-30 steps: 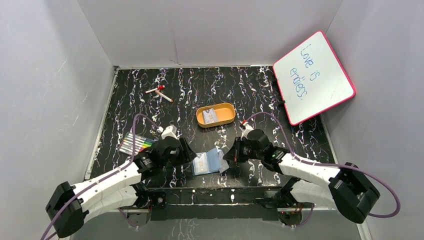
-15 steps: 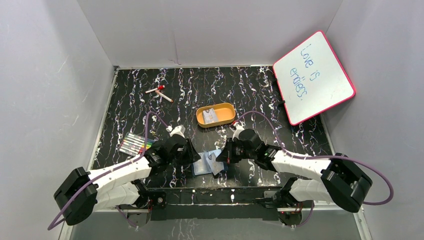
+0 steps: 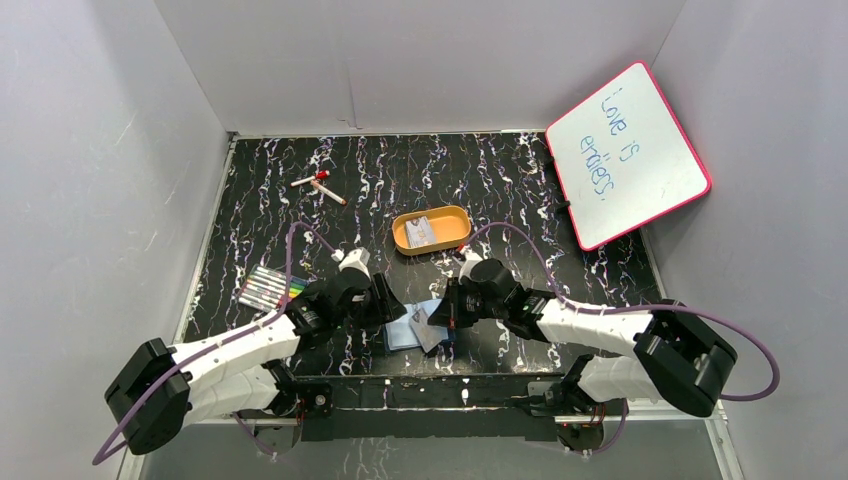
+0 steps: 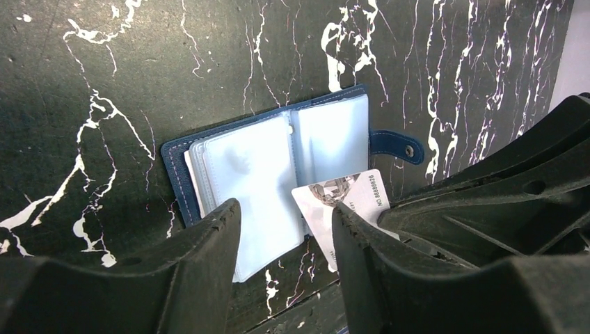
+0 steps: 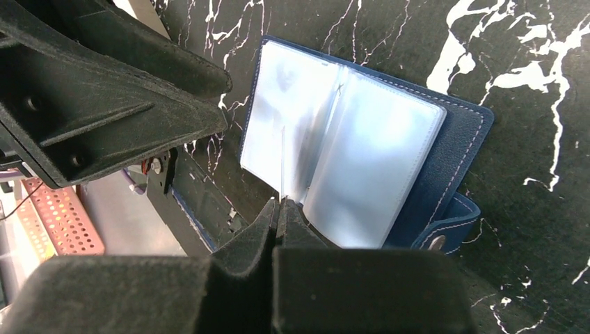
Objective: Put the credit cards into the card holder
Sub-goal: Turn over the card slot in the card holder.
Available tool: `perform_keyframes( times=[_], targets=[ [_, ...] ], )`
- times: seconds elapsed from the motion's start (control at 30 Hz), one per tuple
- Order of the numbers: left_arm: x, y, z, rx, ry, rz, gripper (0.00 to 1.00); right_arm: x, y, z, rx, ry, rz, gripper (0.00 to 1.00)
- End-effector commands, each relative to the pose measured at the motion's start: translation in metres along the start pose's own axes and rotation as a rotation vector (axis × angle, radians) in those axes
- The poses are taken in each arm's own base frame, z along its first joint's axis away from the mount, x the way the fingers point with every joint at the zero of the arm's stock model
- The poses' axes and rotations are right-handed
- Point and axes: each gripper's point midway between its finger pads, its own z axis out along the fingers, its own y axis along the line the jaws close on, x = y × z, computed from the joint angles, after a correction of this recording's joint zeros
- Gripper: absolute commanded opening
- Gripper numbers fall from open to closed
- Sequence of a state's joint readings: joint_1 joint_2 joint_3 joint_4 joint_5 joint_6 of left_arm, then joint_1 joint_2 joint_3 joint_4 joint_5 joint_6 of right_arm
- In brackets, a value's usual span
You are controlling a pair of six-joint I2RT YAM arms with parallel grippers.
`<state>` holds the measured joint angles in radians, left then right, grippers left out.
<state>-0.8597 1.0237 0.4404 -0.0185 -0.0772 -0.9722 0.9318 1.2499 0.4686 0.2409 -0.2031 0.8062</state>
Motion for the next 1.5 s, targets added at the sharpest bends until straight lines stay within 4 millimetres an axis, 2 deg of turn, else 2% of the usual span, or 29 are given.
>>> perform_keyframes(
  times=[0.0, 0.13, 0.27, 0.4, 0.53, 0.63, 0.93, 1.17, 1.47],
  targets=[
    [-0.001, -0.006, 0.001, 0.019, 0.006, 0.011, 0.47, -0.023, 0.019, -0.005, -0.036, -0.078, -0.048, 0.00],
    [-0.006, -0.003, -0.002, -0.007, -0.017, 0.014, 0.45, -0.023, 0.022, -0.008, -0.037, -0.079, -0.078, 0.00],
    [-0.011, 0.011, -0.008, -0.068, -0.051, 0.006, 0.44, -0.023, 0.029, -0.004, -0.025, -0.070, -0.104, 0.00],
    [-0.005, 0.023, -0.009, -0.100, -0.046, 0.002, 0.42, -0.025, 0.006, -0.001, 0.062, -0.125, -0.020, 0.00],
    [0.004, 0.034, -0.005, -0.133, -0.016, -0.001, 0.40, -0.035, 0.001, 0.001, 0.042, -0.222, 0.038, 0.00],
    [0.009, 0.040, -0.004, -0.149, -0.005, -0.002, 0.38, -0.038, 0.003, 0.007, 0.033, -0.229, 0.061, 0.00],
    [0.014, 0.050, -0.003, -0.172, 0.000, -0.003, 0.36, -0.041, -0.001, 0.013, 0.033, -0.256, 0.121, 0.00],
    [0.017, 0.054, -0.002, -0.182, 0.008, -0.006, 0.34, -0.039, -0.014, 0.010, 0.070, -0.291, 0.191, 0.00],
    [0.020, 0.056, -0.001, -0.182, 0.013, -0.012, 0.33, -0.036, -0.013, 0.014, 0.051, -0.276, 0.197, 0.00]
  ],
)
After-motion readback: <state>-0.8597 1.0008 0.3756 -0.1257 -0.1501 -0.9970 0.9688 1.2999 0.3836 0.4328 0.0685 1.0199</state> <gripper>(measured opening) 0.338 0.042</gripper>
